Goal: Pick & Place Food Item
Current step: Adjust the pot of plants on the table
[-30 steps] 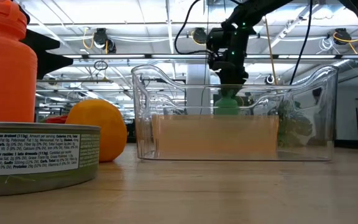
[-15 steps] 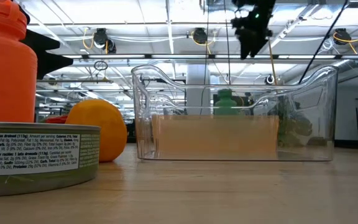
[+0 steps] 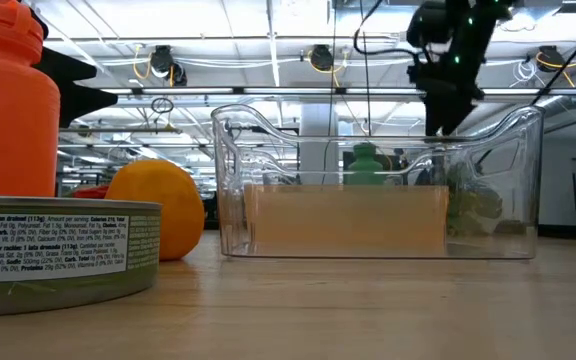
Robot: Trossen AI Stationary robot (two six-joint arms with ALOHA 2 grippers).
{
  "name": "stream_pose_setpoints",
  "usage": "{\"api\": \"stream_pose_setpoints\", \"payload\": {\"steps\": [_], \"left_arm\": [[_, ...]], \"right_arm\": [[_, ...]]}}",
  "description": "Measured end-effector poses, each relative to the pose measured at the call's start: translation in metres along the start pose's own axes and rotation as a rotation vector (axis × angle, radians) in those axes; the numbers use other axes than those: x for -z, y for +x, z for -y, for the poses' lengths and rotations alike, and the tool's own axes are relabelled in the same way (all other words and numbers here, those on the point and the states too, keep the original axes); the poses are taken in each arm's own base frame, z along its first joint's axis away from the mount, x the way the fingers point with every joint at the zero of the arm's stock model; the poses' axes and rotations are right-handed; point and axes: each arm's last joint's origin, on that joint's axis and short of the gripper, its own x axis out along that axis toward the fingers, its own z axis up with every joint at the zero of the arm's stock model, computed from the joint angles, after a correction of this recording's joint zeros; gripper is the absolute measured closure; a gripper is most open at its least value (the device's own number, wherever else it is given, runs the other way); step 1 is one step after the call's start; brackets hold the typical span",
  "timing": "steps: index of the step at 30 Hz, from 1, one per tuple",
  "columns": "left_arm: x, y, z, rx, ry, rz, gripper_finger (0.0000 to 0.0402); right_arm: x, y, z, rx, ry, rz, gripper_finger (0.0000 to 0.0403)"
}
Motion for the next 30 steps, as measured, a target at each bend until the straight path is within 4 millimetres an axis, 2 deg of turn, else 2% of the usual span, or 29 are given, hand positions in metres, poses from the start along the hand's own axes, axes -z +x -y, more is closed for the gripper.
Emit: {"api": "stream_pose_setpoints", "payload": {"steps": [4,8,12,18,22,27,30], "left_arm": [[0.000,0.000,0.000,0.000,0.000,0.000,0.0068],[0.000,0.000,0.000,0.000,0.000,0.000,0.0068],[0.000,0.000,0.000,0.000,0.000,0.000,0.0069],[0.000,0.000,0.000,0.000,0.000,0.000,0.0068],[0.000,0.000,0.000,0.000,0.000,0.000,0.0068],[0.000,0.000,0.000,0.000,0.000,0.000,0.0069],[0.000,0.000,0.000,0.000,0.000,0.000,0.0069]], "right_arm": [[0.010,0.018,-0.004,-0.005,0.017,0.080,0.0072],[0.013,0.015,-0.003,-0.009,0.018,0.132,0.0072],[0.012,0.001,-0.005,-0.146,0.004,0.217,0.0072],[0.009,-0.024,-0.024,-0.663,-0.050,0.357,0.0072],[0.007,-0.043,-0.043,-0.900,-0.130,0.437,0.0072],[0.013,-0.058,-0.070,-1.006,-0.214,0.443,0.0072],[0.020,-0.061,-0.084,-0.937,-0.244,0.428,0.0072]]}}
